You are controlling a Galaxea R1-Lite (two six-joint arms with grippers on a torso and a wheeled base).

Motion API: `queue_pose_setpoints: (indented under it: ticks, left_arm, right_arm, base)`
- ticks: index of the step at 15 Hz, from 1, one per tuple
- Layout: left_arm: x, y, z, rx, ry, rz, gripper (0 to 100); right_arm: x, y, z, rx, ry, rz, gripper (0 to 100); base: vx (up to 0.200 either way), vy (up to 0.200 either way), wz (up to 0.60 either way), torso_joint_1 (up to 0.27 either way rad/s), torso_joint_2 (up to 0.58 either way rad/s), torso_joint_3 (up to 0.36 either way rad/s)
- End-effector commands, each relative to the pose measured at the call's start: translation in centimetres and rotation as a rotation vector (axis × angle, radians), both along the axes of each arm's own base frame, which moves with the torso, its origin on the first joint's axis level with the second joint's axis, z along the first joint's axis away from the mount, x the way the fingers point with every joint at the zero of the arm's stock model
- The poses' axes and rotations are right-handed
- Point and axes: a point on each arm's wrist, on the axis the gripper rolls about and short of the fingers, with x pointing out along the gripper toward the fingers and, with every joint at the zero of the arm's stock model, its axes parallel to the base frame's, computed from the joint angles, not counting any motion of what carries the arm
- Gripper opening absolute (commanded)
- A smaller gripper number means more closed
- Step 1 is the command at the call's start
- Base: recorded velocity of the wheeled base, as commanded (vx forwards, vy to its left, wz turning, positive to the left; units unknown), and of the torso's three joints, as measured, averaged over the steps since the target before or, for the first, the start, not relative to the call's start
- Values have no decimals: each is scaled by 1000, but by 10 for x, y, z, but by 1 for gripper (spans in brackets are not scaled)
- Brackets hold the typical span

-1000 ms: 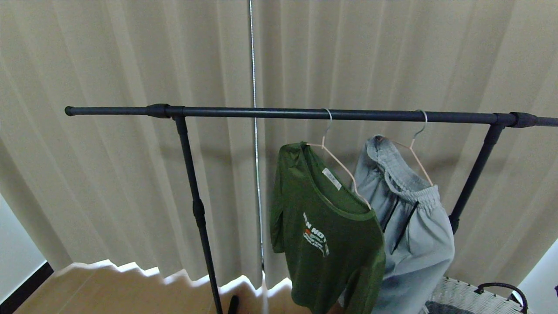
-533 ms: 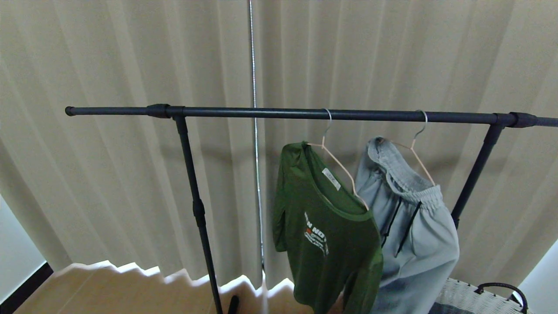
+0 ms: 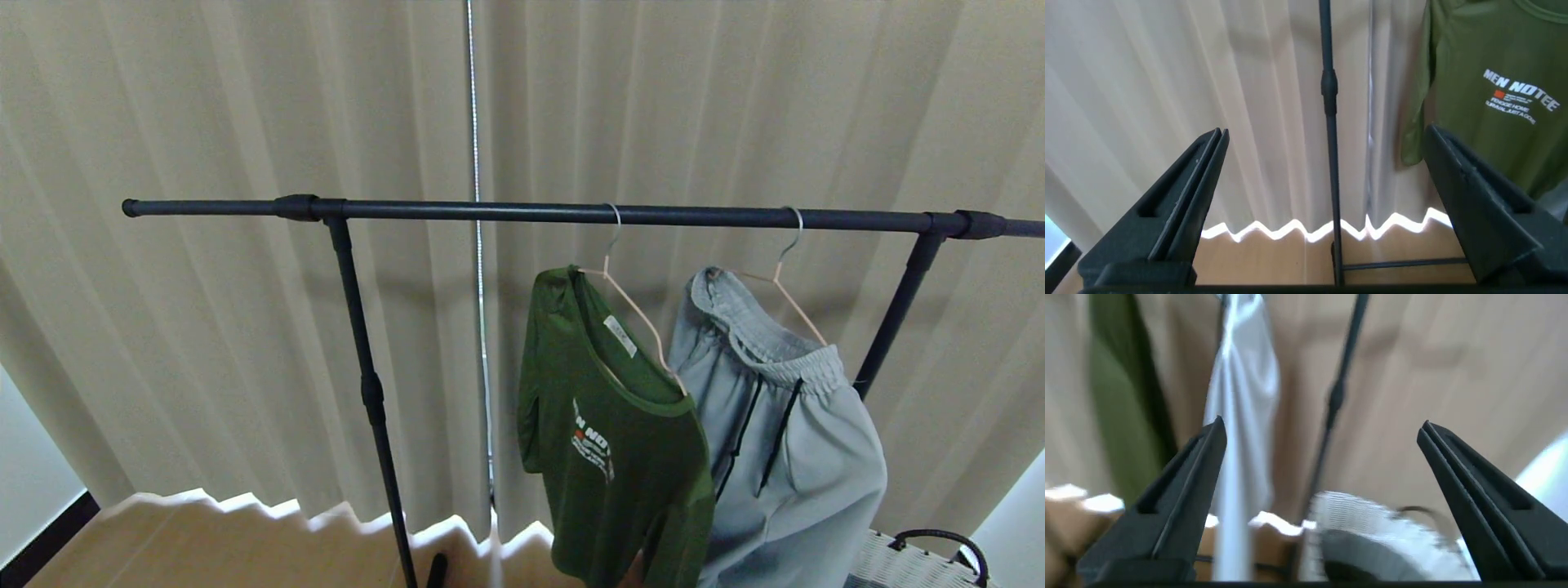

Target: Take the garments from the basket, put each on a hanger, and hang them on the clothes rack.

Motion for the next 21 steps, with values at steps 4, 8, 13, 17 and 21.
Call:
queue_pose_setpoints:
  ticks: [4, 8, 13, 17, 21]
  left_arm:
    - [0, 0, 0, -5, 2, 5, 100]
    - [0, 0, 0, -5, 2, 8, 100]
    - [0, 0, 0, -5, 2, 5, 100]
    - [0, 0, 0, -7, 4, 3, 100]
    - [0, 0, 0, -9, 5, 6, 100]
  right_arm:
    - [0, 0, -2, -11, 5, 6, 100]
    - [0, 1, -2, -35, 7, 55, 100]
    - [0, 2, -2, -51, 4, 86, 100]
    - [0, 1, -2, -9, 1, 46, 100]
    - [0, 1, -2, -8, 1, 43, 100]
  base:
    - [0, 0, 0, 0, 0, 0]
    - [0, 0, 0, 0, 0, 0]
    - [0, 0, 0, 0, 0, 0]
    - [0, 0, 0, 0, 0, 0]
    - [0, 0, 0, 0, 0, 0]
